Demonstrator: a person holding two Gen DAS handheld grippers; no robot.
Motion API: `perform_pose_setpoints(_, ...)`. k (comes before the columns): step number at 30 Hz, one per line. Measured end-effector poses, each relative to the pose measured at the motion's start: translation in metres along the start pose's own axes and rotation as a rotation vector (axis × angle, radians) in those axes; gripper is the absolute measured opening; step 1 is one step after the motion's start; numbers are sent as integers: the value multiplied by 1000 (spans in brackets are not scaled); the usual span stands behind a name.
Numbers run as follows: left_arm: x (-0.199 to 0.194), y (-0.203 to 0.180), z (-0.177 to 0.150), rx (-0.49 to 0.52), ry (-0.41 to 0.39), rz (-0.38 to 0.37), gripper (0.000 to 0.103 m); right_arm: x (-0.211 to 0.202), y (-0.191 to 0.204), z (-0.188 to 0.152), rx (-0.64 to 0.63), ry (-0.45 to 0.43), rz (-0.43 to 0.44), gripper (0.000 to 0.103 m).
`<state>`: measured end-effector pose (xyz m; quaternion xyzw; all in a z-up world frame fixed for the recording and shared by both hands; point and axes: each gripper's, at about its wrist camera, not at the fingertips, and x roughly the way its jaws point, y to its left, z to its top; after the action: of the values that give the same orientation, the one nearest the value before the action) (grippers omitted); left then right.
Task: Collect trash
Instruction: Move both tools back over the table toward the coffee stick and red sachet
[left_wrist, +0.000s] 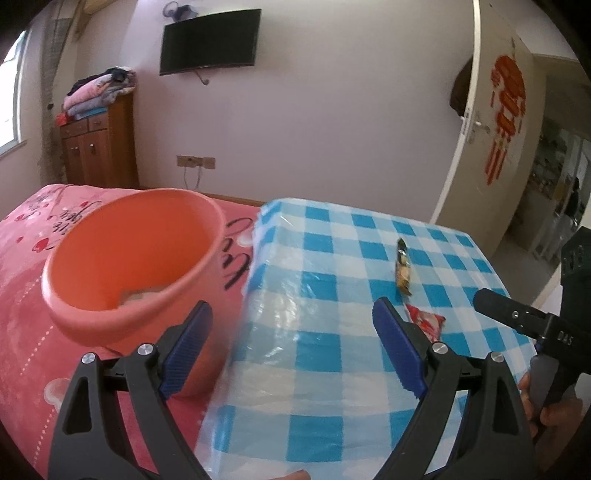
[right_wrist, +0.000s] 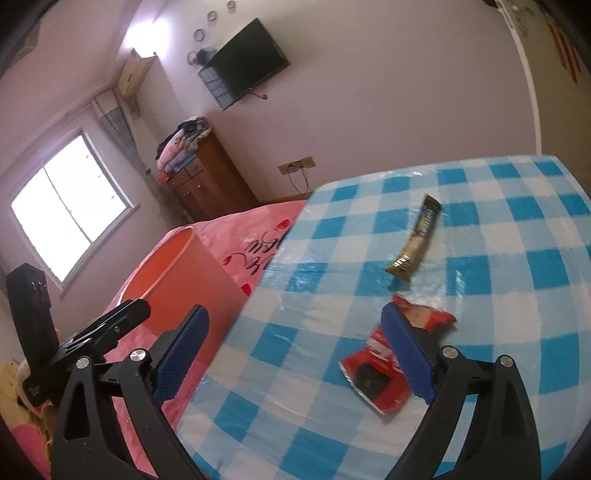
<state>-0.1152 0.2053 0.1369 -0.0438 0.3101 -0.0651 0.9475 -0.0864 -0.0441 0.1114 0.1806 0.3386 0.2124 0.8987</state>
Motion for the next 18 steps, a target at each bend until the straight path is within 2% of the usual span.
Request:
perform_pose_setpoints(13, 31, -62, -10, 76, 86, -108, 89, -9, -59, -24, 55, -14, -25, 94)
perform_pose_setpoints(18, 51, -85, -15, 113, 138, -126, 89, -14, -82, -24, 96, -34, -19, 94)
